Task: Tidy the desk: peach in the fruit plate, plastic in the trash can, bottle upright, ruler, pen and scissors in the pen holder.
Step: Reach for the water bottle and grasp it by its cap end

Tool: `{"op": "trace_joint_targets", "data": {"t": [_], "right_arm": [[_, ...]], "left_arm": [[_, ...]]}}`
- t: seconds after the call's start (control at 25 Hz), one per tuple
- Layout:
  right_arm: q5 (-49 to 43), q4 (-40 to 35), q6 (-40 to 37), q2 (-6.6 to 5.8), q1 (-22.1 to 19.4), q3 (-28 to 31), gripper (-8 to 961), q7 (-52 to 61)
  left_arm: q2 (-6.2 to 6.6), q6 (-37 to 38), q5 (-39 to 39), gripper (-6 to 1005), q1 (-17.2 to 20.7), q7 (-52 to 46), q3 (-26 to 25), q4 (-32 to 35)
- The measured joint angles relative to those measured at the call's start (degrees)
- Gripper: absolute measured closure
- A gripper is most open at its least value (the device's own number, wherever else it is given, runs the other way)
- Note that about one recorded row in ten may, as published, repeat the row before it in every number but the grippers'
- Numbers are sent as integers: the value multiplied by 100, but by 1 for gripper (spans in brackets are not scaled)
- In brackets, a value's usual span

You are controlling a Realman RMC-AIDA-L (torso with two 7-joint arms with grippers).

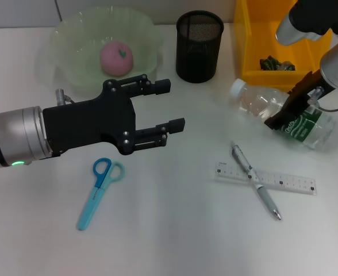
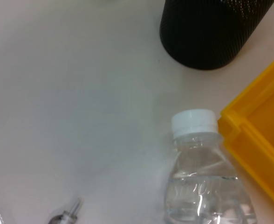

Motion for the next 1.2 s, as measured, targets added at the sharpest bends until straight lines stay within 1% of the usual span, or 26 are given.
{"op": "trace_joint_targets", "data": {"t": [0.16,0.36,0.76,0.8,0.84,0.88,0.92,0.96,1.0,1.04,1.08,1.12,1.2], "right_arm": [[223,-133,-1,-1,-96,-10,167,-65],[620,-662,-71,2,-445,-55,168,-191],[1222,-885,-120,10,-747,-60,167,-558],[1318,-906,-119,13,-791,-59,167,-616],[1554,-1019,-112,14,-925,-58,167,-745],[1554,-1019,-112,14,-925,-58,167,-745],[1755,-1171,-100,16,-1075,-61,167,-854],[1755,-1171,-100,16,-1075,-61,167,-854],[1852,-1245,-95,18,-1154,-62,167,-915],[1852,-1245,-95,18,-1154,-62,167,-915],[2075,-1378,-82,22,-1320,-62,167,-1051],[2075,-1378,-82,22,-1320,-62,167,-1051],[2274,-1473,-74,23,-1450,-62,167,-1189]], "left_arm": [[0,0,0,304,8,0,-5,0],[0,0,0,302,4,0,-13,0],[-3,-5,-58,304,-53,2,-19,0],[-7,-16,-107,304,-75,-23,-6,0],[-15,-41,-247,303,-129,-76,12,-25],[-15,-41,-247,303,-129,-76,12,-25],[-17,-50,-308,303,-149,-82,13,-60],[-17,-50,-308,303,-149,-82,13,-60],[-16,-98,-515,303,-229,-141,16,-242],[-16,-98,-515,303,-229,-141,16,-242],[-10,-155,-619,303,-293,-212,17,-368],[-10,-155,-619,303,-293,-212,17,-368],[-6,-224,-656,302,-339,-294,18,-430]]}}
